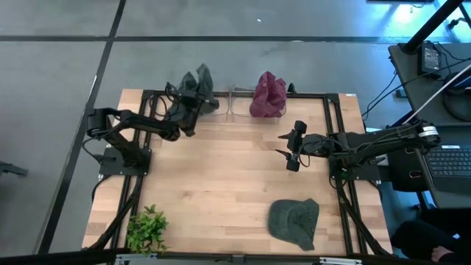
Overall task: Pick & Place hat
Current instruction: Put the left black cap into the left transparent bin
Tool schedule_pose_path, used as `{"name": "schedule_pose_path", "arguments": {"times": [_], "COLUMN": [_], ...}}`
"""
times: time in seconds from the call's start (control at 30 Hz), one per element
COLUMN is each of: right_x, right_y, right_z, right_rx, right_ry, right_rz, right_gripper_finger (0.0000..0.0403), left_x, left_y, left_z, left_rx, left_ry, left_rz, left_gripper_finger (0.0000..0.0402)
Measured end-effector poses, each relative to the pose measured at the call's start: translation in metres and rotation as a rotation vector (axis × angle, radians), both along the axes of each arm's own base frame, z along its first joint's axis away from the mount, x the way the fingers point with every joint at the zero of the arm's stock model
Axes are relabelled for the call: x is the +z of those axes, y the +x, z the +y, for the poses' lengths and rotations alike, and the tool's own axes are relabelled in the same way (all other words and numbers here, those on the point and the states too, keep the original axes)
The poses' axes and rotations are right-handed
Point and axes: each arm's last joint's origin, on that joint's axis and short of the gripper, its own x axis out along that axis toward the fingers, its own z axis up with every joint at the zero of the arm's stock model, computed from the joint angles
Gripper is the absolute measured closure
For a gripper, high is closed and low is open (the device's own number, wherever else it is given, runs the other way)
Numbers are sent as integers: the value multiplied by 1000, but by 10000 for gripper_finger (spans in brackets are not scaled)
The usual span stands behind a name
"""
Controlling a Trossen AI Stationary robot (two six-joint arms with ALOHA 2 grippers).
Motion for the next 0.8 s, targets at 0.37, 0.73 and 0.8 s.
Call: {"name": "schedule_pose_path", "arguments": {"times": [0.37,0.73,0.8], "right_x": [0,-3,-4], "right_y": [0,0,1], "right_z": [0,0,0], "right_rx": [-2,-8,-8], "right_ry": [4,10,9], "right_rz": [-1,24,30], "right_gripper_finger": [155,155,155], "left_x": [-22,-25,-25], "left_y": [12,18,17], "left_z": [-1,-30,-33], "left_rx": [-29,84,119], "left_ry": [-14,-37,-50], "left_rz": [72,262,279], "left_gripper_finger": [398,398,398]}}
